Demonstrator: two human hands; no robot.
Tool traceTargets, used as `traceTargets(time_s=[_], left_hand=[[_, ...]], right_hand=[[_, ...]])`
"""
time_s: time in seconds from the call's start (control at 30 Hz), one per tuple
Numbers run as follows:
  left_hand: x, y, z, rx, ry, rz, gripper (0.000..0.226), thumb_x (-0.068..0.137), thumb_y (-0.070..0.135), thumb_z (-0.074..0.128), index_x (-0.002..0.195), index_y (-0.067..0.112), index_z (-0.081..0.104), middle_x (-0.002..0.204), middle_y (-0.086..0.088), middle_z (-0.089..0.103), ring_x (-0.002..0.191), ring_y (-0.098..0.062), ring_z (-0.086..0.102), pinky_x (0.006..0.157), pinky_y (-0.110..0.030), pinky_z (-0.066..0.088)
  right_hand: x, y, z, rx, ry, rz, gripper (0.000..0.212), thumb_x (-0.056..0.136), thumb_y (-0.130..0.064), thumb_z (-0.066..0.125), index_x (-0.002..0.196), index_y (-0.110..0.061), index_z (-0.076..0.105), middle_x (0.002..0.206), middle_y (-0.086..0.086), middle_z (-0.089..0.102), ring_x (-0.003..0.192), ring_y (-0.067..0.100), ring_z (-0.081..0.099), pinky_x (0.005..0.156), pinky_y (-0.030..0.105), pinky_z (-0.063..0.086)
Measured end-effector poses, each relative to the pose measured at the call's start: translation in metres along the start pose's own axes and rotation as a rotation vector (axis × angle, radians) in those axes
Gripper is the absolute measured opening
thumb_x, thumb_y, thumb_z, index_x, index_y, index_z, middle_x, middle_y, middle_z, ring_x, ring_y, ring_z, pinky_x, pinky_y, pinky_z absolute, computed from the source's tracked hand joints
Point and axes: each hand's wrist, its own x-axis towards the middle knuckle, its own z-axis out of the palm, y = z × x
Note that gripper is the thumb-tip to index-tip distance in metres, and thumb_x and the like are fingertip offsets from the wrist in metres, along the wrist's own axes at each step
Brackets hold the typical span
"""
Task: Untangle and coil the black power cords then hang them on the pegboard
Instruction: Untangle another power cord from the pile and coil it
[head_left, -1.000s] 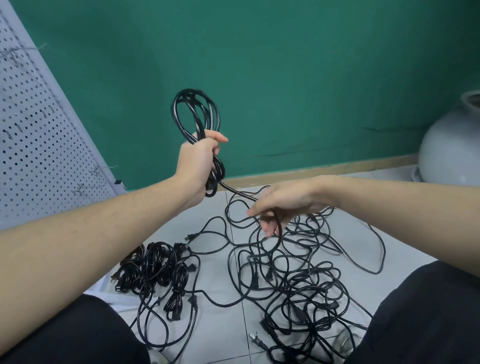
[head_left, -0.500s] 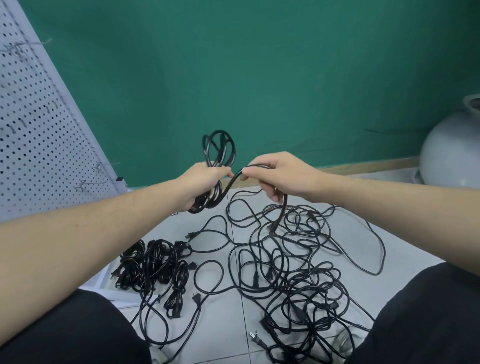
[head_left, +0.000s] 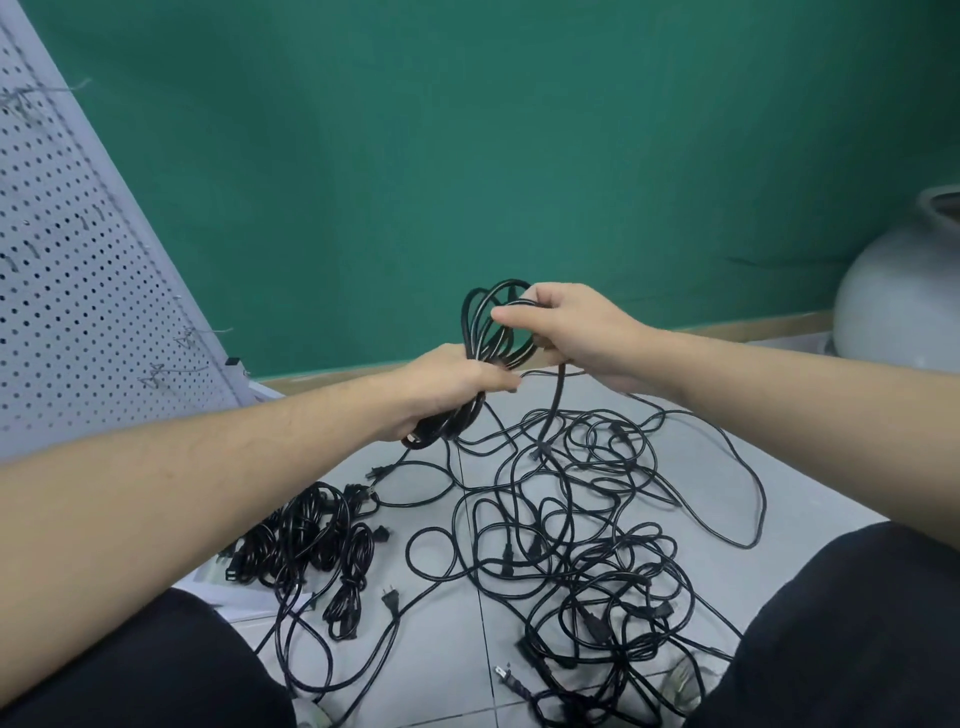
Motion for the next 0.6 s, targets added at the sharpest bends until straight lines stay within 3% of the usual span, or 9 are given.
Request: traceTargets(time_s=[0.1,0.2,0.33,0.4,0.47,0.53,0.6], left_hand=[[0.005,-0.006,-0.001,-0.110,0.026,-0.038,0.015,0.094,0.021,0.061,0.098,0.012,0.072,0.083,-0.006,0.050,0.052,-0.015,0.041,0.051,-0.025,0.037],[0.008,-0.012,-0.003,-0.214,-0.003,-0.075,0.033,0.087,0.004,0.049,0.086,0.021,0.077,0.093,-0.011,0.049,0.057,-0.017,0.044,0.059,-0.031,0.052],[0.004,-0.013,0.000,-0.262,-0.058,-0.048,0.038,0.083,-0.005,0.039,0.087,0.013,0.072,0.093,-0.015,0.054,0.055,-0.017,0.046,0.073,-0.038,0.058],[0.000,-0.010,0.006,-0.276,-0.068,0.002,0.037,0.082,-0.008,0.036,0.087,0.009,0.068,0.092,-0.015,0.055,0.053,-0.016,0.046,0.078,-0.042,0.059],[-0.004,-0.007,0.010,-0.303,-0.083,0.062,0.030,0.075,-0.004,0.039,0.086,0.006,0.066,0.088,-0.016,0.055,0.052,-0.016,0.047,0.082,-0.047,0.059],[-0.008,-0.004,0.011,-0.337,-0.108,0.102,0.031,0.062,0.003,0.041,0.082,0.006,0.065,0.082,-0.015,0.057,0.052,-0.018,0.049,0.082,-0.047,0.060],[-0.009,-0.004,0.010,-0.357,-0.144,0.123,0.031,0.056,0.004,0.041,0.078,0.007,0.064,0.080,-0.015,0.058,0.052,-0.019,0.051,0.083,-0.050,0.059]], right_hand=[[0.001,0.000,-0.007,0.117,-0.064,0.007,0.019,0.093,-0.025,0.072,0.080,-0.018,0.060,0.066,-0.007,0.046,0.060,0.008,0.038,0.055,0.023,0.034],[-0.001,-0.001,-0.012,0.090,-0.078,-0.003,0.006,0.093,-0.021,0.072,0.090,-0.015,0.071,0.081,0.003,0.051,0.065,0.009,0.042,0.057,0.021,0.039],[-0.003,-0.002,-0.011,-0.006,0.091,-0.095,0.002,0.087,-0.023,0.079,0.087,-0.024,0.077,0.083,-0.014,0.072,0.076,0.001,0.062,0.078,0.019,0.047],[-0.002,-0.001,-0.010,-0.035,0.234,-0.128,0.012,0.079,-0.031,0.085,0.081,-0.029,0.074,0.092,-0.013,0.070,0.083,0.001,0.062,0.081,0.018,0.044],[-0.002,0.001,-0.008,-0.050,0.325,-0.145,0.026,0.076,-0.038,0.087,0.088,-0.030,0.066,0.104,-0.010,0.063,0.086,0.003,0.057,0.079,0.019,0.043],[-0.003,0.002,-0.006,0.029,0.311,-0.084,0.048,0.074,-0.043,0.087,0.107,-0.031,0.055,0.112,-0.005,0.064,0.093,0.005,0.061,0.086,0.026,0.049],[-0.005,0.001,-0.006,0.118,0.206,0.051,0.055,0.073,-0.050,0.086,0.114,-0.029,0.055,0.100,0.002,0.073,0.088,0.017,0.069,0.092,0.044,0.057]])
